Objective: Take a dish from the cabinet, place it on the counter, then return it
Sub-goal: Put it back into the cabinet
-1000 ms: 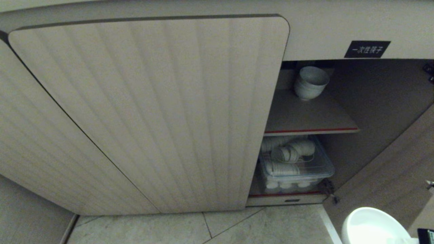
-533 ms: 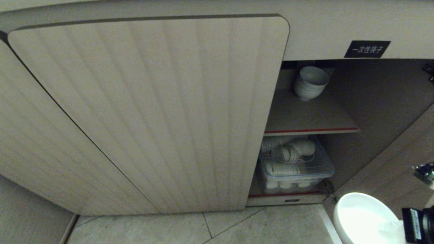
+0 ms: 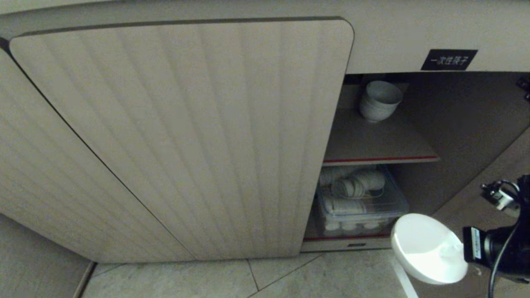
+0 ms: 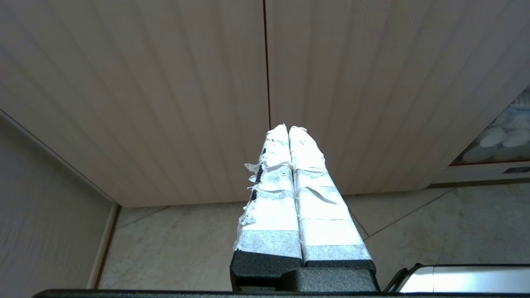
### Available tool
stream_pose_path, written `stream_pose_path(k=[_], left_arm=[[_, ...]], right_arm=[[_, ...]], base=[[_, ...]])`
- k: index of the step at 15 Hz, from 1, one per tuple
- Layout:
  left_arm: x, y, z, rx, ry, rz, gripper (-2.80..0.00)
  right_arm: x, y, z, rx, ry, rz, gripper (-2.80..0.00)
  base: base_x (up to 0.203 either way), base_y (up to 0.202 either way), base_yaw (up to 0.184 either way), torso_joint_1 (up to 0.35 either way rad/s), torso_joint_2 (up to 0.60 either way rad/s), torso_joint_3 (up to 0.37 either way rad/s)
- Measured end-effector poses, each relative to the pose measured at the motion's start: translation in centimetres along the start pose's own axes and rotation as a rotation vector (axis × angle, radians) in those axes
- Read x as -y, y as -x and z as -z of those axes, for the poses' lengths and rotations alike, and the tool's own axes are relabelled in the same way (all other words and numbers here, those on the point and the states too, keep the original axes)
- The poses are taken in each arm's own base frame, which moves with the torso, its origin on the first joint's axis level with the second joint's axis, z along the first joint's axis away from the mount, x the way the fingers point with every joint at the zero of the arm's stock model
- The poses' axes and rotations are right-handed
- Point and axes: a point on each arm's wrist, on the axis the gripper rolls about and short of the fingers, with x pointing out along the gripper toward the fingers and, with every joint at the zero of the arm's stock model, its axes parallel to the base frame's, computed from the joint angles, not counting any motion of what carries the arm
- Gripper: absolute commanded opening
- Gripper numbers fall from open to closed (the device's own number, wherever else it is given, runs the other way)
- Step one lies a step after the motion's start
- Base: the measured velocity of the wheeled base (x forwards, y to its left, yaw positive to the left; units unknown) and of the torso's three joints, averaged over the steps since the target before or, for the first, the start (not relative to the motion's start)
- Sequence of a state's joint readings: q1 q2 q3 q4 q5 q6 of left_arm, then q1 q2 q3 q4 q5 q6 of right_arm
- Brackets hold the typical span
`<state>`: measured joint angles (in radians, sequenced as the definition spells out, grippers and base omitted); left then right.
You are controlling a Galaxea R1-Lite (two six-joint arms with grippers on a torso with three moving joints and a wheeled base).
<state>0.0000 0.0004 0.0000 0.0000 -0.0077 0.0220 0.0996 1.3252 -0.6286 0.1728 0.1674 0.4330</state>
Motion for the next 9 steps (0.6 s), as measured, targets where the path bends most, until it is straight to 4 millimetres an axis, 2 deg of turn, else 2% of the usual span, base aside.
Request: stream_pose_path(k=[9], left_arm=[[0.0, 0.0, 0.0, 0.0, -0.001, 0.0, -2.8]], right_arm=[[-1.5, -1.9, -3.6, 0.042, -0.133, 0.061, -2.8]], base=[[0.0, 0.0, 0.0, 0.0, 0.0, 0.0]])
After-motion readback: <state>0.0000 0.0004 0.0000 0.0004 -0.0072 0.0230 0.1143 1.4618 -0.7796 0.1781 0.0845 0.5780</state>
